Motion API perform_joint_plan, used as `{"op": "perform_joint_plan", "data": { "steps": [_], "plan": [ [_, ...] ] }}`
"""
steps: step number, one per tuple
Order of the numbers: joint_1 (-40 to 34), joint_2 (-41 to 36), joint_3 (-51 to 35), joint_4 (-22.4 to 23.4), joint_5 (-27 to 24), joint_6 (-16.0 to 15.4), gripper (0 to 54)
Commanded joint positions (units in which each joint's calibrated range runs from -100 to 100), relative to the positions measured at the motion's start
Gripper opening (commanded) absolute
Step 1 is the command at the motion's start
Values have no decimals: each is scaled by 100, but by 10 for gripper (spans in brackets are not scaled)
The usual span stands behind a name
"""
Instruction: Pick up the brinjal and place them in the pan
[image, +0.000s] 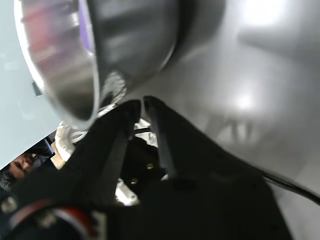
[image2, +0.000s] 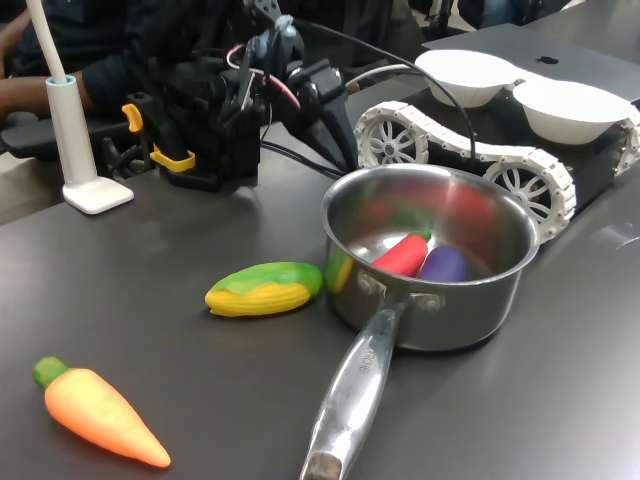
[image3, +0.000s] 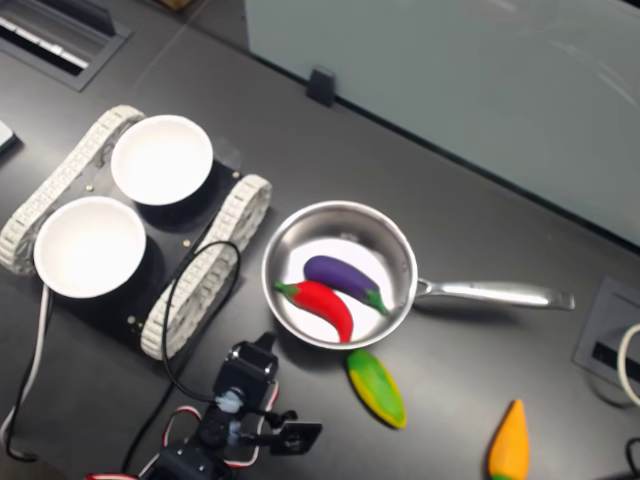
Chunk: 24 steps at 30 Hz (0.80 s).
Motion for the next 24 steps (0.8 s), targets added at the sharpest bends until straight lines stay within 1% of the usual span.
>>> {"op": "perform_joint_plan", "data": {
  "steps": [1,5,7,8,17,24],
  "plan": [
    [84,-66,177,37,54,68,1],
    [84,-66,541,-159,44,68,1],
    [84,-66,813,-389,54,68,2],
    [95,-66,831,-415,63,68,2],
    [198,-66,831,-423,5,68,2],
    [3,-66,831,-415,137,68,6]
  ]
}}
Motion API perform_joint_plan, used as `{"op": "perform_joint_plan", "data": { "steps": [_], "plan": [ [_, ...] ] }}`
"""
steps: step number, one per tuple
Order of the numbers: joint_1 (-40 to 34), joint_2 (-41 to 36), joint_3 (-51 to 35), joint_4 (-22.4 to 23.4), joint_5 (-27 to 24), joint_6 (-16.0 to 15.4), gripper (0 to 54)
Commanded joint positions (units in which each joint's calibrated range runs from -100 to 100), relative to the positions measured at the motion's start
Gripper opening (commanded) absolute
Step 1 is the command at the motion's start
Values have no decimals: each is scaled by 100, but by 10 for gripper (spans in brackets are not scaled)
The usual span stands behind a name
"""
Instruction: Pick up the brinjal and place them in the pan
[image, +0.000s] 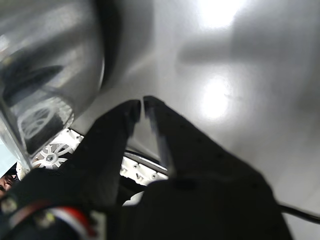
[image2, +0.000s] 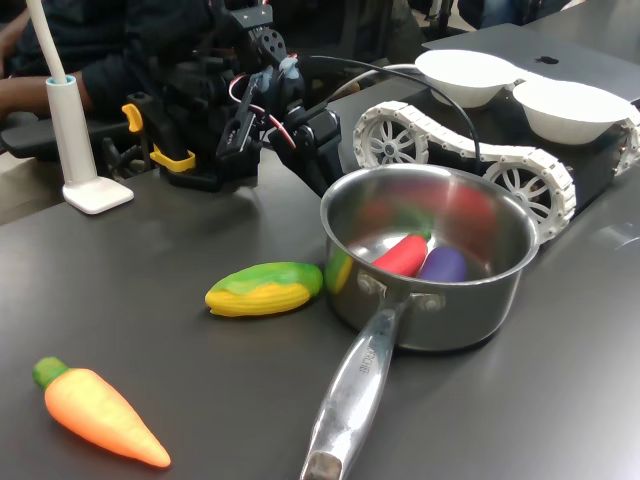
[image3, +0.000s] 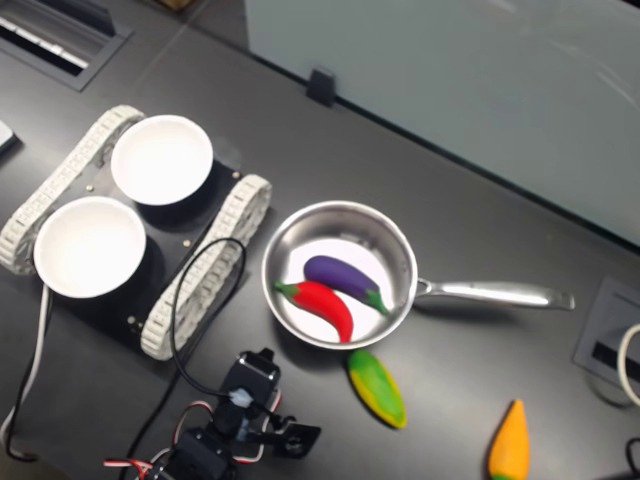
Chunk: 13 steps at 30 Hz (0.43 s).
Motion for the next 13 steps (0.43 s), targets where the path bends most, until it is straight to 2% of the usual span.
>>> {"op": "perform_joint_plan", "data": {
  "steps": [1,3,13],
  "plan": [
    [-40,-66,-110,-279,73,68,28],
    [29,-66,-110,-279,49,68,2],
    [-17,-66,-110,-279,73,59,2]
  ]
}}
